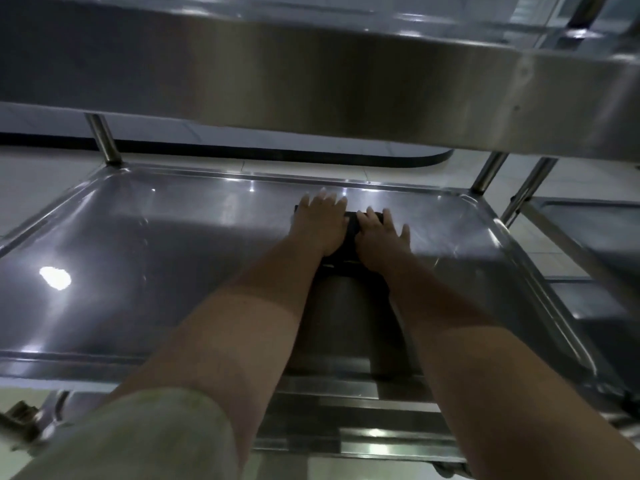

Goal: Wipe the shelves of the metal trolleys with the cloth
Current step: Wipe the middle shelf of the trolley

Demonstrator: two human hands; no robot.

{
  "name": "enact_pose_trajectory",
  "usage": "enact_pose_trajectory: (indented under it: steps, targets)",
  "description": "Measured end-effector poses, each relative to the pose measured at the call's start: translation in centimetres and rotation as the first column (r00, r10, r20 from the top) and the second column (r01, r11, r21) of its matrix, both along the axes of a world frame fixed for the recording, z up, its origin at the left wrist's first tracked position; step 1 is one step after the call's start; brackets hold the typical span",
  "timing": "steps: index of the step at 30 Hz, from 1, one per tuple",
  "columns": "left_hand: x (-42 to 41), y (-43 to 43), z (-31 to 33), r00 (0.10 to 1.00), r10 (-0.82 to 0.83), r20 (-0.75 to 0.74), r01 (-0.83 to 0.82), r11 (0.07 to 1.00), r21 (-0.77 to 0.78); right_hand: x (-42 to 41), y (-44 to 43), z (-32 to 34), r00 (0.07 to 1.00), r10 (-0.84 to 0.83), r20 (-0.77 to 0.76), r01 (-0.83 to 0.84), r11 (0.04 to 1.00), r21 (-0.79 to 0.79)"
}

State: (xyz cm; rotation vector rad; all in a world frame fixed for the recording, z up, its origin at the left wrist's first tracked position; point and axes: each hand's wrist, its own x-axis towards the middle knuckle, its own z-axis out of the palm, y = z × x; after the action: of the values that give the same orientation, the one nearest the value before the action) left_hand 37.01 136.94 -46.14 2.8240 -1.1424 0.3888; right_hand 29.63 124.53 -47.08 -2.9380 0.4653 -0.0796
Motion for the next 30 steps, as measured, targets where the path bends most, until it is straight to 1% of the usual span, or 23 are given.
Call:
enact_pose_trajectory:
  steps: [4, 6, 7, 9, 11, 12, 14, 16, 18, 19, 21, 23, 25, 27, 30]
  targets:
    - [0.9, -1.0, -2.1, 0.993, 0.062, -0.105, -0.064, 0.998, -0.011, 0.7, -0.5, -0.5, 1.000, 0.008, 0.019, -0.008, 1.000, 0.025]
    - [0.9, -0.8, -2.5, 0.991, 0.063, -0.115, -0.064, 0.998, 0.000, 1.3, -0.6, -0.2, 1.000, -0.023, 0.013, 0.023, 0.999, 0.036]
    - [1.0, -0.7, -2.6, 0.993, 0.059, -0.098, -0.059, 0.998, 0.003, 1.7, -0.6, 0.2, 0.999, -0.044, 0.006, 0.044, 0.999, 0.013]
    - [1.1, -0.7, -2.6, 0.997, 0.048, -0.066, -0.049, 0.999, -0.019, 2.3, -0.8, 1.0, 0.998, -0.054, 0.019, 0.056, 0.994, -0.094]
    - [1.1, -0.6, -2.6, 0.997, 0.043, -0.064, -0.046, 0.998, -0.045, 2.6, -1.2, 1.2, 0.995, -0.043, 0.087, 0.059, 0.978, -0.199]
    - [1.0, -0.6, -2.6, 0.997, 0.041, -0.066, -0.044, 0.998, -0.048, 2.7, -1.3, 1.1, 0.991, -0.039, 0.127, 0.066, 0.976, -0.209]
    - [0.9, -0.6, -2.4, 0.994, 0.045, -0.095, -0.051, 0.997, -0.060, 2.7, -1.1, 1.1, 0.984, -0.047, 0.174, 0.079, 0.981, -0.177]
    - [0.7, -0.6, -1.8, 0.992, 0.031, -0.122, -0.048, 0.989, -0.139, 2.5, -0.7, 1.3, 0.980, -0.043, 0.192, 0.077, 0.981, -0.177]
    - [0.3, -0.4, -0.9, 0.993, 0.031, -0.117, -0.059, 0.969, -0.238, 2.0, -0.4, 1.7, 0.977, -0.012, 0.212, 0.057, 0.977, -0.207]
    - [-0.1, -0.2, -0.4, 0.992, 0.050, -0.115, -0.078, 0.963, -0.257, 1.6, -0.4, 1.8, 0.971, 0.005, 0.239, 0.047, 0.977, -0.210]
    - [-0.6, 0.4, 0.2, 0.991, 0.107, -0.074, -0.122, 0.966, -0.230, 0.5, -0.5, 2.1, 0.952, 0.039, 0.302, 0.018, 0.983, -0.183]
    - [-1.5, 1.2, 0.9, 0.993, 0.110, 0.043, -0.100, 0.979, -0.180, -0.8, -0.1, 2.7, 0.942, 0.094, 0.323, -0.039, 0.984, -0.172]
    - [-2.7, 2.3, 1.4, 0.987, 0.060, 0.147, -0.033, 0.983, -0.178, -2.4, 0.6, 3.2, 0.930, 0.136, 0.342, -0.082, 0.982, -0.170]
    - [-4.2, 3.7, 1.4, 0.974, -0.017, 0.226, 0.063, 0.979, -0.195, -4.6, 1.4, 3.4, 0.905, 0.154, 0.397, -0.095, 0.982, -0.164]
    - [-6.5, 6.2, 0.7, 0.932, -0.098, 0.350, 0.175, 0.965, -0.196, -7.7, 2.6, 3.5, 0.860, 0.201, 0.468, -0.125, 0.974, -0.189]
